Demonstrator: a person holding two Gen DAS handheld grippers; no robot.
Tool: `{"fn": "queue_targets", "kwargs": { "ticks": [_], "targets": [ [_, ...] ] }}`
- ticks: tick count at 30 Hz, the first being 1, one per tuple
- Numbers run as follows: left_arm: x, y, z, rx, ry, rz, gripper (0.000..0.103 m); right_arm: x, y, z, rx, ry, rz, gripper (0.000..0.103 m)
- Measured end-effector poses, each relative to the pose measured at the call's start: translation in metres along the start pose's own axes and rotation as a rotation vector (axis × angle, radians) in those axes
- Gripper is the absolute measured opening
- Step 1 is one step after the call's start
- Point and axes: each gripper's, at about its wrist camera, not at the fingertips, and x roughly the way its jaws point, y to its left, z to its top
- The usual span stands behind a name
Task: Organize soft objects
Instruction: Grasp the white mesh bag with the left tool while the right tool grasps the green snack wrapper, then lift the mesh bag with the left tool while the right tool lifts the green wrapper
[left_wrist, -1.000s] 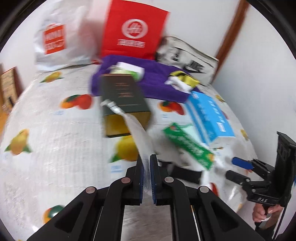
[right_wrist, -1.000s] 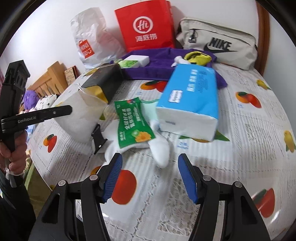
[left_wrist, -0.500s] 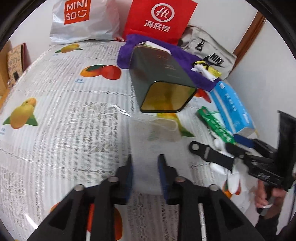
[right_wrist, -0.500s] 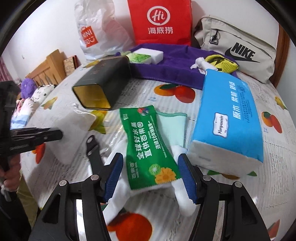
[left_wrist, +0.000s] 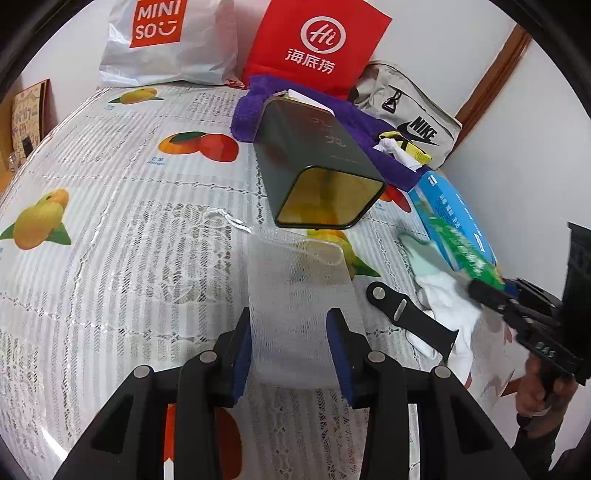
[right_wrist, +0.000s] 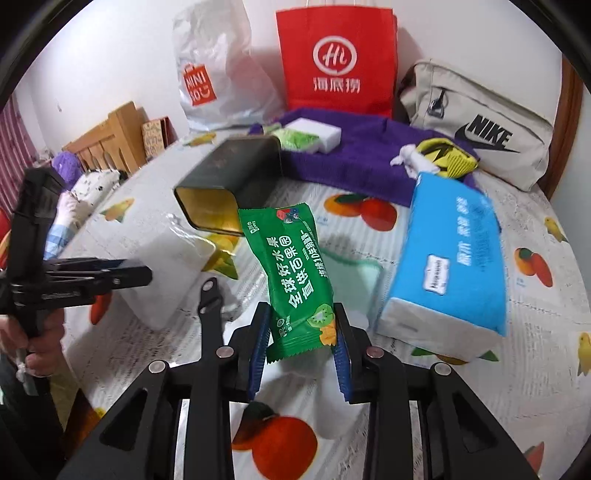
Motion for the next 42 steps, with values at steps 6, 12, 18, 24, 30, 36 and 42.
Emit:
{"fn": "queue_targets", "kwargs": {
  "ticks": [6, 12, 18, 24, 30, 36, 42],
  "targets": [
    [-0.003, -0.003, -0.003, 0.007, -0.001, 0.035, 0.046, -0.025, -0.013, -0.015, 0.014, -0.028, -0.016, 0.032],
    [-0.004, -0.006, -0.006, 0.012, -0.002, 0.051, 0.05, -0.044, -0.029, -0.047, 0.031, -0.019, -0.047, 0.035],
    [-0.003, -0.012, -0.007, 0.028, 0.006, 0.08, 0.055, -0.038, -0.043, -0.075, 0.052, 0.035, -0.056, 0.05],
    [-0.004, -0.014, -0.008, 0.042, 0.014, 0.092, 0.057, -0.027, -0.043, -0.074, -0.014, 0.048, -0.096, 0.065],
    [-0.003, -0.013, -0.007, 0.031, 0.021, 0.075, 0.061, -0.002, -0.039, -0.059, -0.047, 0.059, -0.064, 0.069],
    [-0.004, -0.009, -0.006, 0.019, 0.023, 0.047, 0.061, 0.001, -0.051, -0.053, 0.043, 0.05, 0.051, 0.036],
    [-0.003, -0.011, -0.006, 0.034, 0.021, 0.046, 0.065, -0.009, -0.062, -0.06, 0.107, 0.041, 0.11, 0.037]
  ]
}}
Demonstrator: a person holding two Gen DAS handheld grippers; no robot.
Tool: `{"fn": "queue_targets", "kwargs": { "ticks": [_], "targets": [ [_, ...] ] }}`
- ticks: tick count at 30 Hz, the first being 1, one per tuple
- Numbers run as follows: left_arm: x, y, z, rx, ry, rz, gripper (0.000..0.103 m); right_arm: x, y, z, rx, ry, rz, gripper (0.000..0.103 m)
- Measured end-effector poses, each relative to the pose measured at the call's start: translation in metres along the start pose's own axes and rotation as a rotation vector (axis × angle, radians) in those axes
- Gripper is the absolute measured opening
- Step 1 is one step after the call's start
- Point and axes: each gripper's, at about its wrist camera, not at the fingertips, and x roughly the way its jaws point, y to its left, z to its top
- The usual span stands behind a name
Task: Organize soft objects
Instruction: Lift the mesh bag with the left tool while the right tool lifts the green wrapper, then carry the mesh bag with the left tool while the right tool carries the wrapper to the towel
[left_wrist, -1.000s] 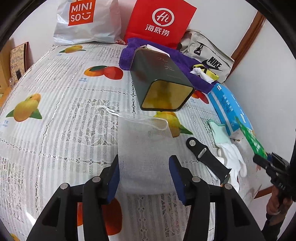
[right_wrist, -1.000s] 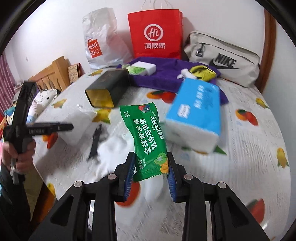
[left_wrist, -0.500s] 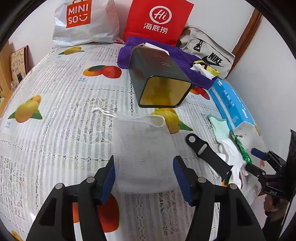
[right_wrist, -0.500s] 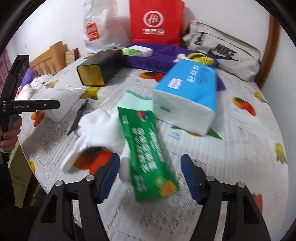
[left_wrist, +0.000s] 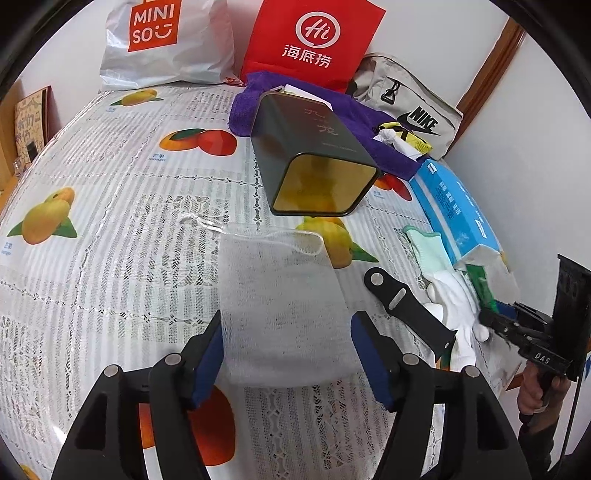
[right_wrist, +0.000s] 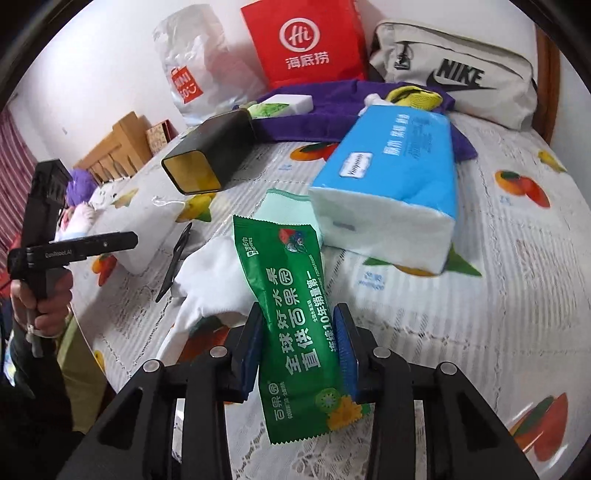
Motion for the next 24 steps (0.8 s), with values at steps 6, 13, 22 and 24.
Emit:
{"fn": "queue_targets", "kwargs": {
  "ticks": [6, 13, 22, 24],
  "targets": [
    [-0.001, -0.005, -0.002, 0.006, 0.001, 0.016, 0.066, -0.019, -0.012, -0.011, 0.051, -0.036, -0.055, 0.037],
    [0.017, -0.029, 0.002, 0.089, 0.006, 0.152, 0.093, -0.015, -0.021, -0.022, 0.063, -0.013, -0.13, 0.037],
    [0.026, -0.044, 0.01, 0.171, -0.057, 0.283, 0.046, -0.015, -0.018, -0.023, 0.042, -0.018, -0.166, 0.036],
    [0.024, -0.043, 0.013, 0.173, -0.052, 0.264, 0.012, -0.015, -0.018, -0.023, 0.045, -0.016, -0.166, 0.035]
  ]
}}
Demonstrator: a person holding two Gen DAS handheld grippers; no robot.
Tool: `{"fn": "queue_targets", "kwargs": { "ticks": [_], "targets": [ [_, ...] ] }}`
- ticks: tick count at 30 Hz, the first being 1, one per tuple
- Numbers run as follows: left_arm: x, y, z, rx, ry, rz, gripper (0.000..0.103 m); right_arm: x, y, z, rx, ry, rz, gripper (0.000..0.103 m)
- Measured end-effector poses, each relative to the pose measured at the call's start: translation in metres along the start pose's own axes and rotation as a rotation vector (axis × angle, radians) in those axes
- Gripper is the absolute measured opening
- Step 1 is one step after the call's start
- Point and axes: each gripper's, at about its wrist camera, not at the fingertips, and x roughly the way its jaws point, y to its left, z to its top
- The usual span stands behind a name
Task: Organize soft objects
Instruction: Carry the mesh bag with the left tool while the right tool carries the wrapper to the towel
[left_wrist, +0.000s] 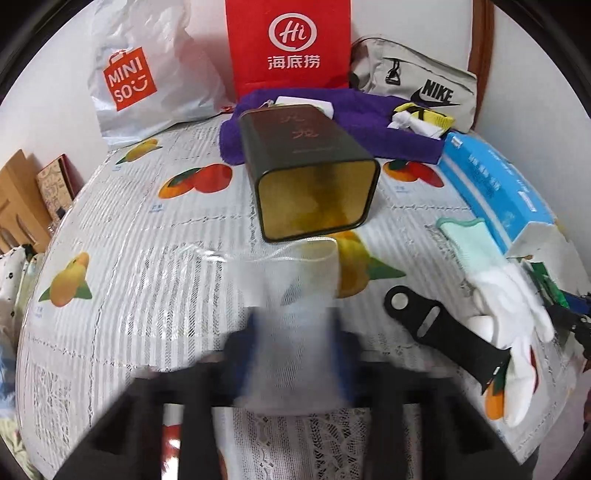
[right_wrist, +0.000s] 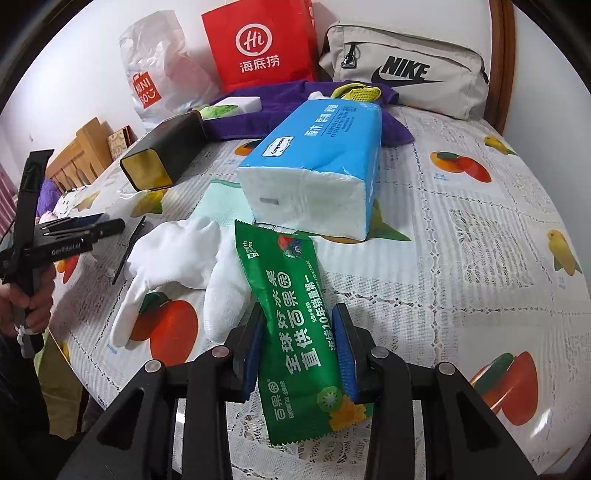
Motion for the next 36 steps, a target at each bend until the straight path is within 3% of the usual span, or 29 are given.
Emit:
{"fn": "queue_targets", "kwargs": {
  "ticks": [5, 11, 18, 36],
  "targets": [
    [-0.006, 0.014, 0.0, -0.076, 0.02, -0.099, 0.008, -0.006, 0.005, 0.002, -0.012, -0.006, 0.01, 0.034],
    [-0.022, 0.017, 0.003, -0.095, 0.006, -0.111, 0.008, -0.023, 0.011, 0.009, -0.016, -0.031, 0.034, 0.034],
    [-0.048, 0.018, 0.016, -0.123, -0.039, -0.189, 0.008, -0.039, 0.017, 0.027, -0.034, -0.069, 0.062, 0.034],
    [-0.076, 0.016, 0.058, -0.141, -0.086, -0.209, 0.008, -0.058, 0.016, 0.076, -0.042, -0.131, 0.094, 0.034]
  ]
}}
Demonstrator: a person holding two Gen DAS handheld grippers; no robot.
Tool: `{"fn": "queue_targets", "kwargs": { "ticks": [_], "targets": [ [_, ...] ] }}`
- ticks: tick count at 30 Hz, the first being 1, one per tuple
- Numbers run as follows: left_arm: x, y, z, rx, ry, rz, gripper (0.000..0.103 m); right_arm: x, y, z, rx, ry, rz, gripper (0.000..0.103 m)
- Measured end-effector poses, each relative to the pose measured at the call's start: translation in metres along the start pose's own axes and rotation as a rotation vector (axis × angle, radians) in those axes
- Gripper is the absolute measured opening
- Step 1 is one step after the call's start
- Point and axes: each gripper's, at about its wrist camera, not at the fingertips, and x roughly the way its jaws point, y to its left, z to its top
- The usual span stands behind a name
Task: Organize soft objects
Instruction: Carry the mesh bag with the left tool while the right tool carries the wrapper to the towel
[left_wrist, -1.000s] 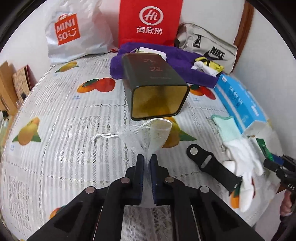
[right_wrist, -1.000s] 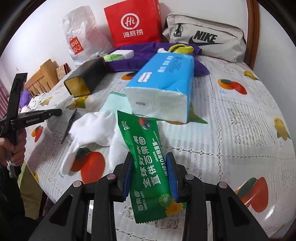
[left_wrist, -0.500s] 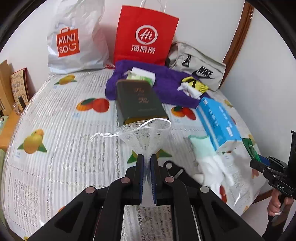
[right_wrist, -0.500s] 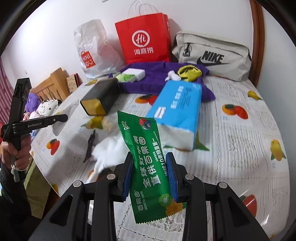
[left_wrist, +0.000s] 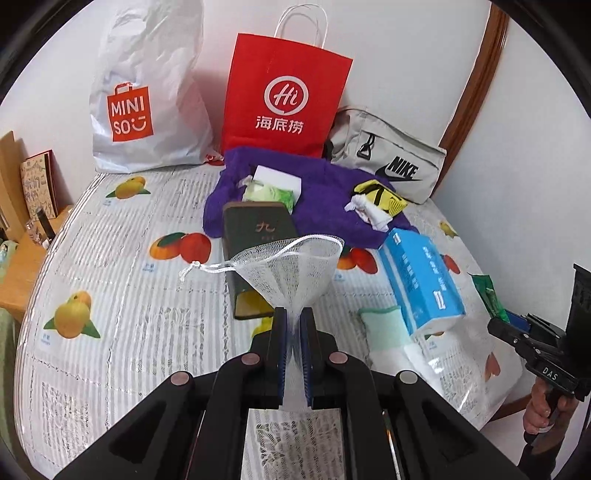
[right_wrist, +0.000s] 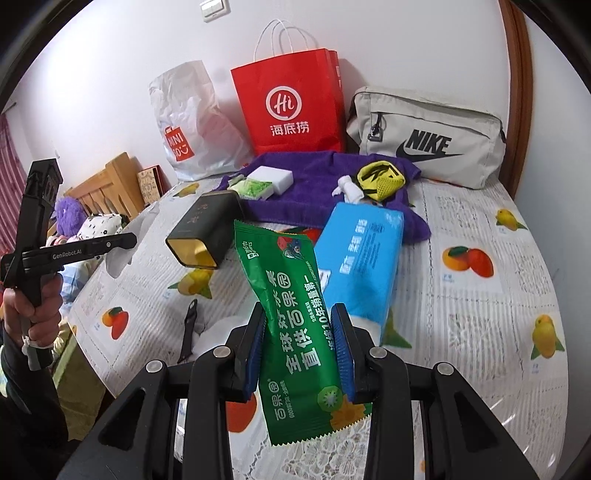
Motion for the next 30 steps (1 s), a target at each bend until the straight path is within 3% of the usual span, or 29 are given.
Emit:
{"fn": "queue_targets", "kwargs": {
  "ticks": [9, 23, 30],
  "targets": [
    [-0.001, 0.0, 0.017, 0.011, -0.015, -0.004, 0.008, 0.001, 0.004, 0.032, -0.008, -0.021, -0.012, 0.034],
    [0.007, -0.012, 0.062, 0.084, -0.085, 0.132, 0.008, 0.026, -0.014, 0.083, 0.034, -0.034, -0.085, 0.034],
    [0.023, -0.017, 0.087, 0.098, -0.099, 0.156, 0.008, 0.04, -0.025, 0.11, 0.025, -0.054, -0.105, 0.035]
  ]
}}
